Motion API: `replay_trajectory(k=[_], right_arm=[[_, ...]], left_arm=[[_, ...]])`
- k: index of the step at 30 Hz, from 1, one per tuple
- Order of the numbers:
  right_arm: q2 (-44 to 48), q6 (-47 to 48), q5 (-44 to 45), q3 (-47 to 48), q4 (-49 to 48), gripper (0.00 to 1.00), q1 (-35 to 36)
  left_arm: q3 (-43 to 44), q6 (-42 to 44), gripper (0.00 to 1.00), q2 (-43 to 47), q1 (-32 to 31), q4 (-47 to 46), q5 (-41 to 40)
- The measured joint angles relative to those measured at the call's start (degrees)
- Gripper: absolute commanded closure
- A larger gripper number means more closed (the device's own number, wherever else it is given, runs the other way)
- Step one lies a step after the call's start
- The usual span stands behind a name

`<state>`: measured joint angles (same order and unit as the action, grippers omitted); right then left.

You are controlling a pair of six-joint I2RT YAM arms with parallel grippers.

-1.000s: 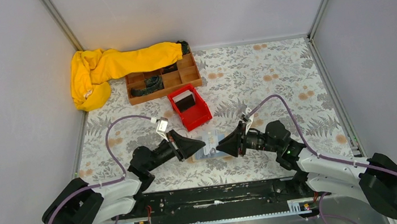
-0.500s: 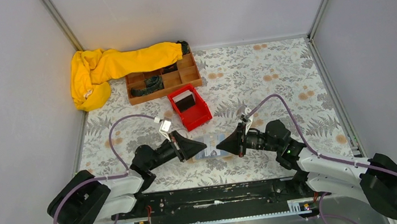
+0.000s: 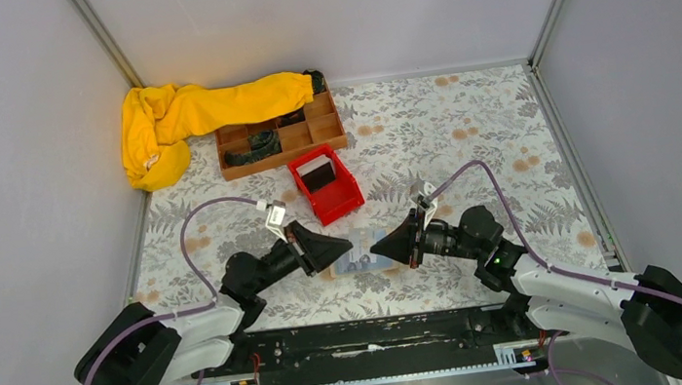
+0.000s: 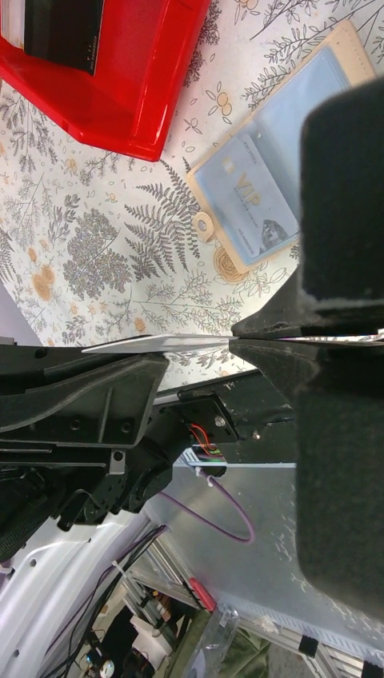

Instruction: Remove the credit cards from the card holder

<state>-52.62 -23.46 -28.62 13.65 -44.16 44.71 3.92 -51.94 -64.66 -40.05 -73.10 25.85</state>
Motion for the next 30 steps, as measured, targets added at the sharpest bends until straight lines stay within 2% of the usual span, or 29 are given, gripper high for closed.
replay_trajectory(k=[5, 12, 18, 30], right_arm=[[0.00, -0.44, 0.00, -0.02, -0.37, 1.00, 0.00], [-0.20, -0.81, 0.00, -0.02, -0.39, 1.00, 0.00], [-1.05, -0.85, 0.04, -0.02, -0.68, 1.00, 0.00], [-1.53, -0.79, -0.04, 0.72, -0.26, 1.00, -0.13]], left_arm=[[0.00, 0.00, 0.78, 1.84, 0.00, -0.81, -1.44], [0.00, 0.04, 0.84, 2.16, 0.00, -1.44, -2.08], [0.00, -0.22, 0.67, 0.42, 0.04, -3.17, -1.92], [-1.22, -0.42, 0.60, 0.04, 0.04, -5.79, -1.66]])
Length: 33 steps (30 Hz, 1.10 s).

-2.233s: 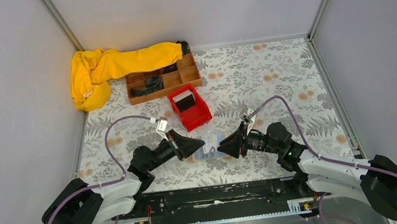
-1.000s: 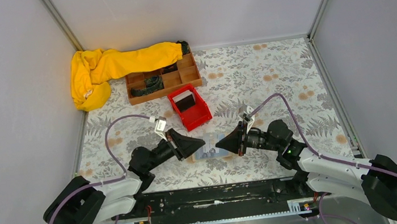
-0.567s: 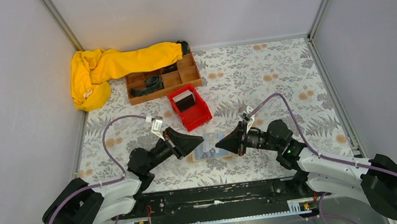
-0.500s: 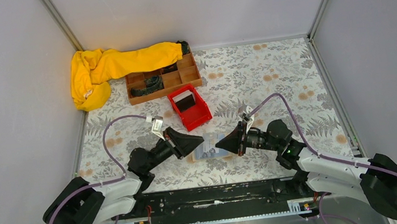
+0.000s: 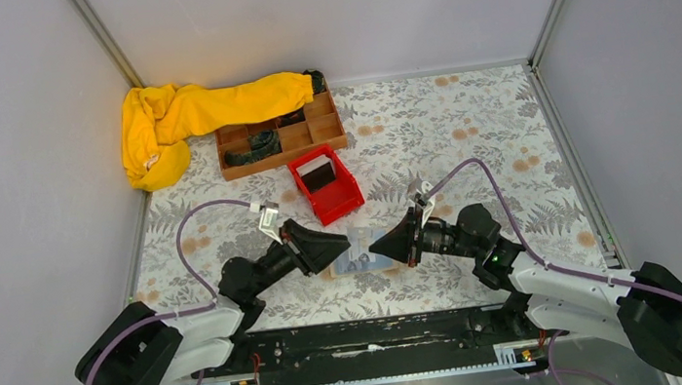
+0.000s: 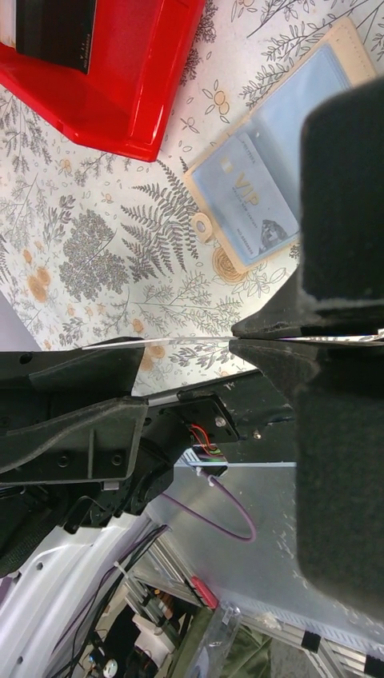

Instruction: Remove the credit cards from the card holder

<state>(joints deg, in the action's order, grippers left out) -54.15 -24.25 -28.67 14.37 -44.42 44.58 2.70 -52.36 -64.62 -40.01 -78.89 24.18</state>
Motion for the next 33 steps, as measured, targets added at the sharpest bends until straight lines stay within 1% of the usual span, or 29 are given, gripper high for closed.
replay_trajectory(k=[8, 13, 17, 30, 33], right_arm=[[0.00, -0.02, -0.85, 0.70, 0.20, 1.00, -0.13], [0.00, -0.02, -0.90, 0.70, 0.44, 1.00, -0.35], [0.00, -0.02, -0.96, 0.81, 0.74, 1.00, -0.52], [-0.09, 0.02, -1.46, 3.10, 2.25, 1.00, -1.05], [-0.13, 0.02, -1.46, 3.48, 2.27, 1.00, -1.20]], left_arm=[[-0.02, 0.02, 0.60, -0.33, 0.00, -0.46, -0.02], [-0.09, 0.00, 0.65, -1.75, 0.00, -1.97, -0.04], [-0.33, 0.00, 0.66, -2.86, 0.07, -3.32, -0.17], [-0.98, 0.00, 0.65, -4.52, 0.22, -5.42, -0.66], [-0.98, 0.00, 0.69, -5.07, 0.26, -5.79, -0.66]])
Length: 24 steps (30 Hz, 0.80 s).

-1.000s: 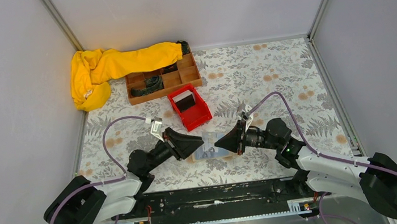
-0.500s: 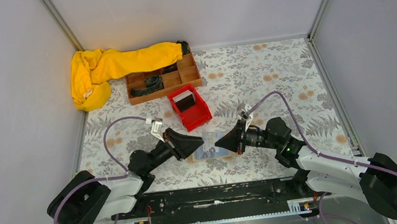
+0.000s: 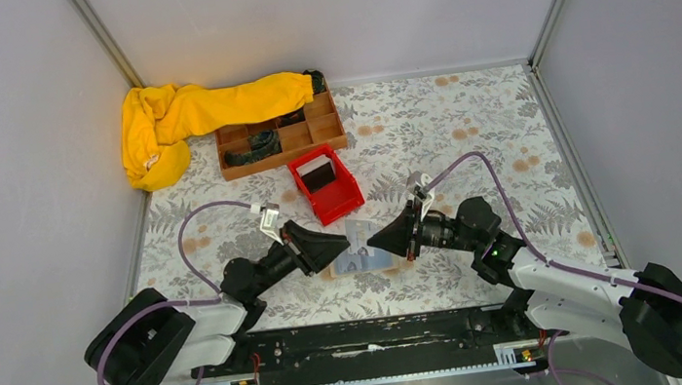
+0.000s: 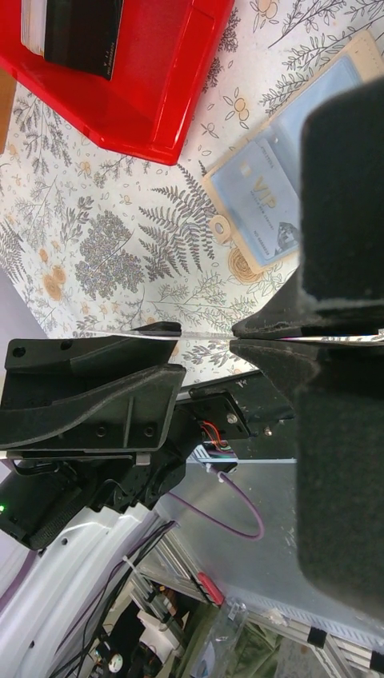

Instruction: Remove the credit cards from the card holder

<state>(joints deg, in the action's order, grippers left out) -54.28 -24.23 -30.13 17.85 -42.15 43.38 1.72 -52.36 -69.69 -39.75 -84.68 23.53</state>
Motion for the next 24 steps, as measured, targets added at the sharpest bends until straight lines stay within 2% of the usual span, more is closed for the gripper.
replay_trajectory(k=[2, 6, 7, 22, 23, 24], right_arm=[[0.00, 0.00, 0.00, 0.00, 0.04, 1.00, -0.07], [0.00, 0.00, -0.26, 0.04, 0.11, 1.00, -0.15], [-0.04, 0.00, -0.57, 0.11, 0.11, 1.00, -0.24], [-0.20, 0.07, -0.90, 0.28, 0.28, 1.00, -0.68], [-0.20, 0.07, -0.92, 0.28, 0.26, 1.00, -0.79], [-0.20, 0.09, -0.94, 0.31, 0.24, 1.00, -0.83]], left_arm=[[-0.07, 0.02, 0.76, -0.24, 0.02, -0.24, -0.04], [-0.46, 0.15, 0.98, -0.55, 0.09, -0.48, -0.55], [-0.52, 0.00, 1.00, -0.57, 0.13, -0.52, -0.68], [0.11, -0.02, 1.00, -2.10, 0.42, -0.74, -0.42], [0.24, -0.02, 0.98, -2.10, 0.44, -0.72, -0.37], [0.35, -0.02, 0.91, -2.10, 0.48, -0.68, -0.33]])
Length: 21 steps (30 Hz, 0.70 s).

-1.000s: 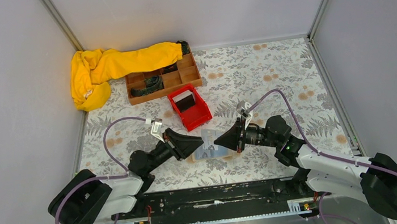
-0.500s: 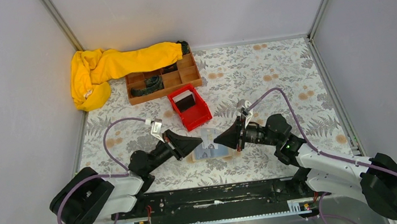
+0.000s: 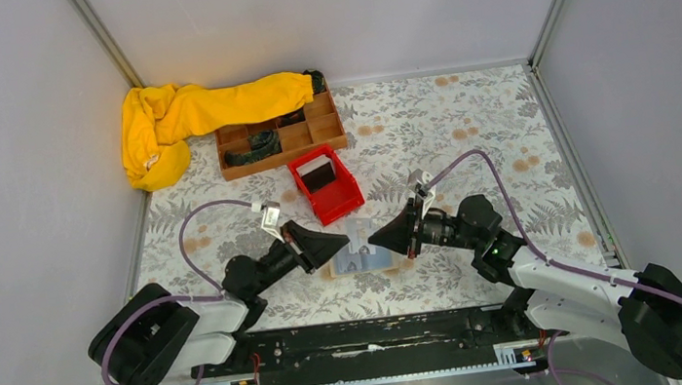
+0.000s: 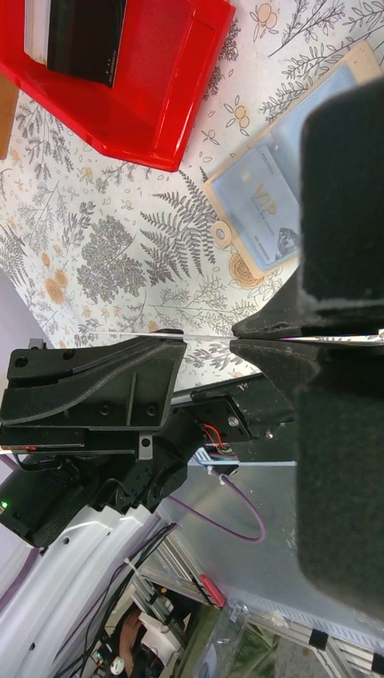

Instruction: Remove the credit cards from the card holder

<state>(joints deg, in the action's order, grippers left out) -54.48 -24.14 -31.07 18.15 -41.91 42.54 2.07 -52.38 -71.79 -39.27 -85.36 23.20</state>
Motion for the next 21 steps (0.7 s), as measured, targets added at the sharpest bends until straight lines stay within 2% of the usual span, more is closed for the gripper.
replay_trajectory(k=[1, 3, 11, 21], right_arm=[[0.00, -0.02, -0.02, 0.00, -0.02, 1.00, -0.11], [-0.02, -0.02, -0.07, 0.00, -0.09, 1.00, -0.31], [-0.33, -0.04, -1.14, 0.00, -0.48, 1.00, -0.33], [-0.87, -0.11, -1.53, 0.00, -1.57, 1.00, -0.63]], left_arm=[[0.13, 0.00, 0.85, -0.04, 0.04, 0.04, 0.13], [0.48, -0.11, 0.82, -0.26, 0.13, 0.02, 0.50], [1.09, -0.37, 0.82, -1.81, 0.35, -0.13, 1.25], [1.09, -0.42, 0.88, -1.11, 0.35, -0.09, 1.20]])
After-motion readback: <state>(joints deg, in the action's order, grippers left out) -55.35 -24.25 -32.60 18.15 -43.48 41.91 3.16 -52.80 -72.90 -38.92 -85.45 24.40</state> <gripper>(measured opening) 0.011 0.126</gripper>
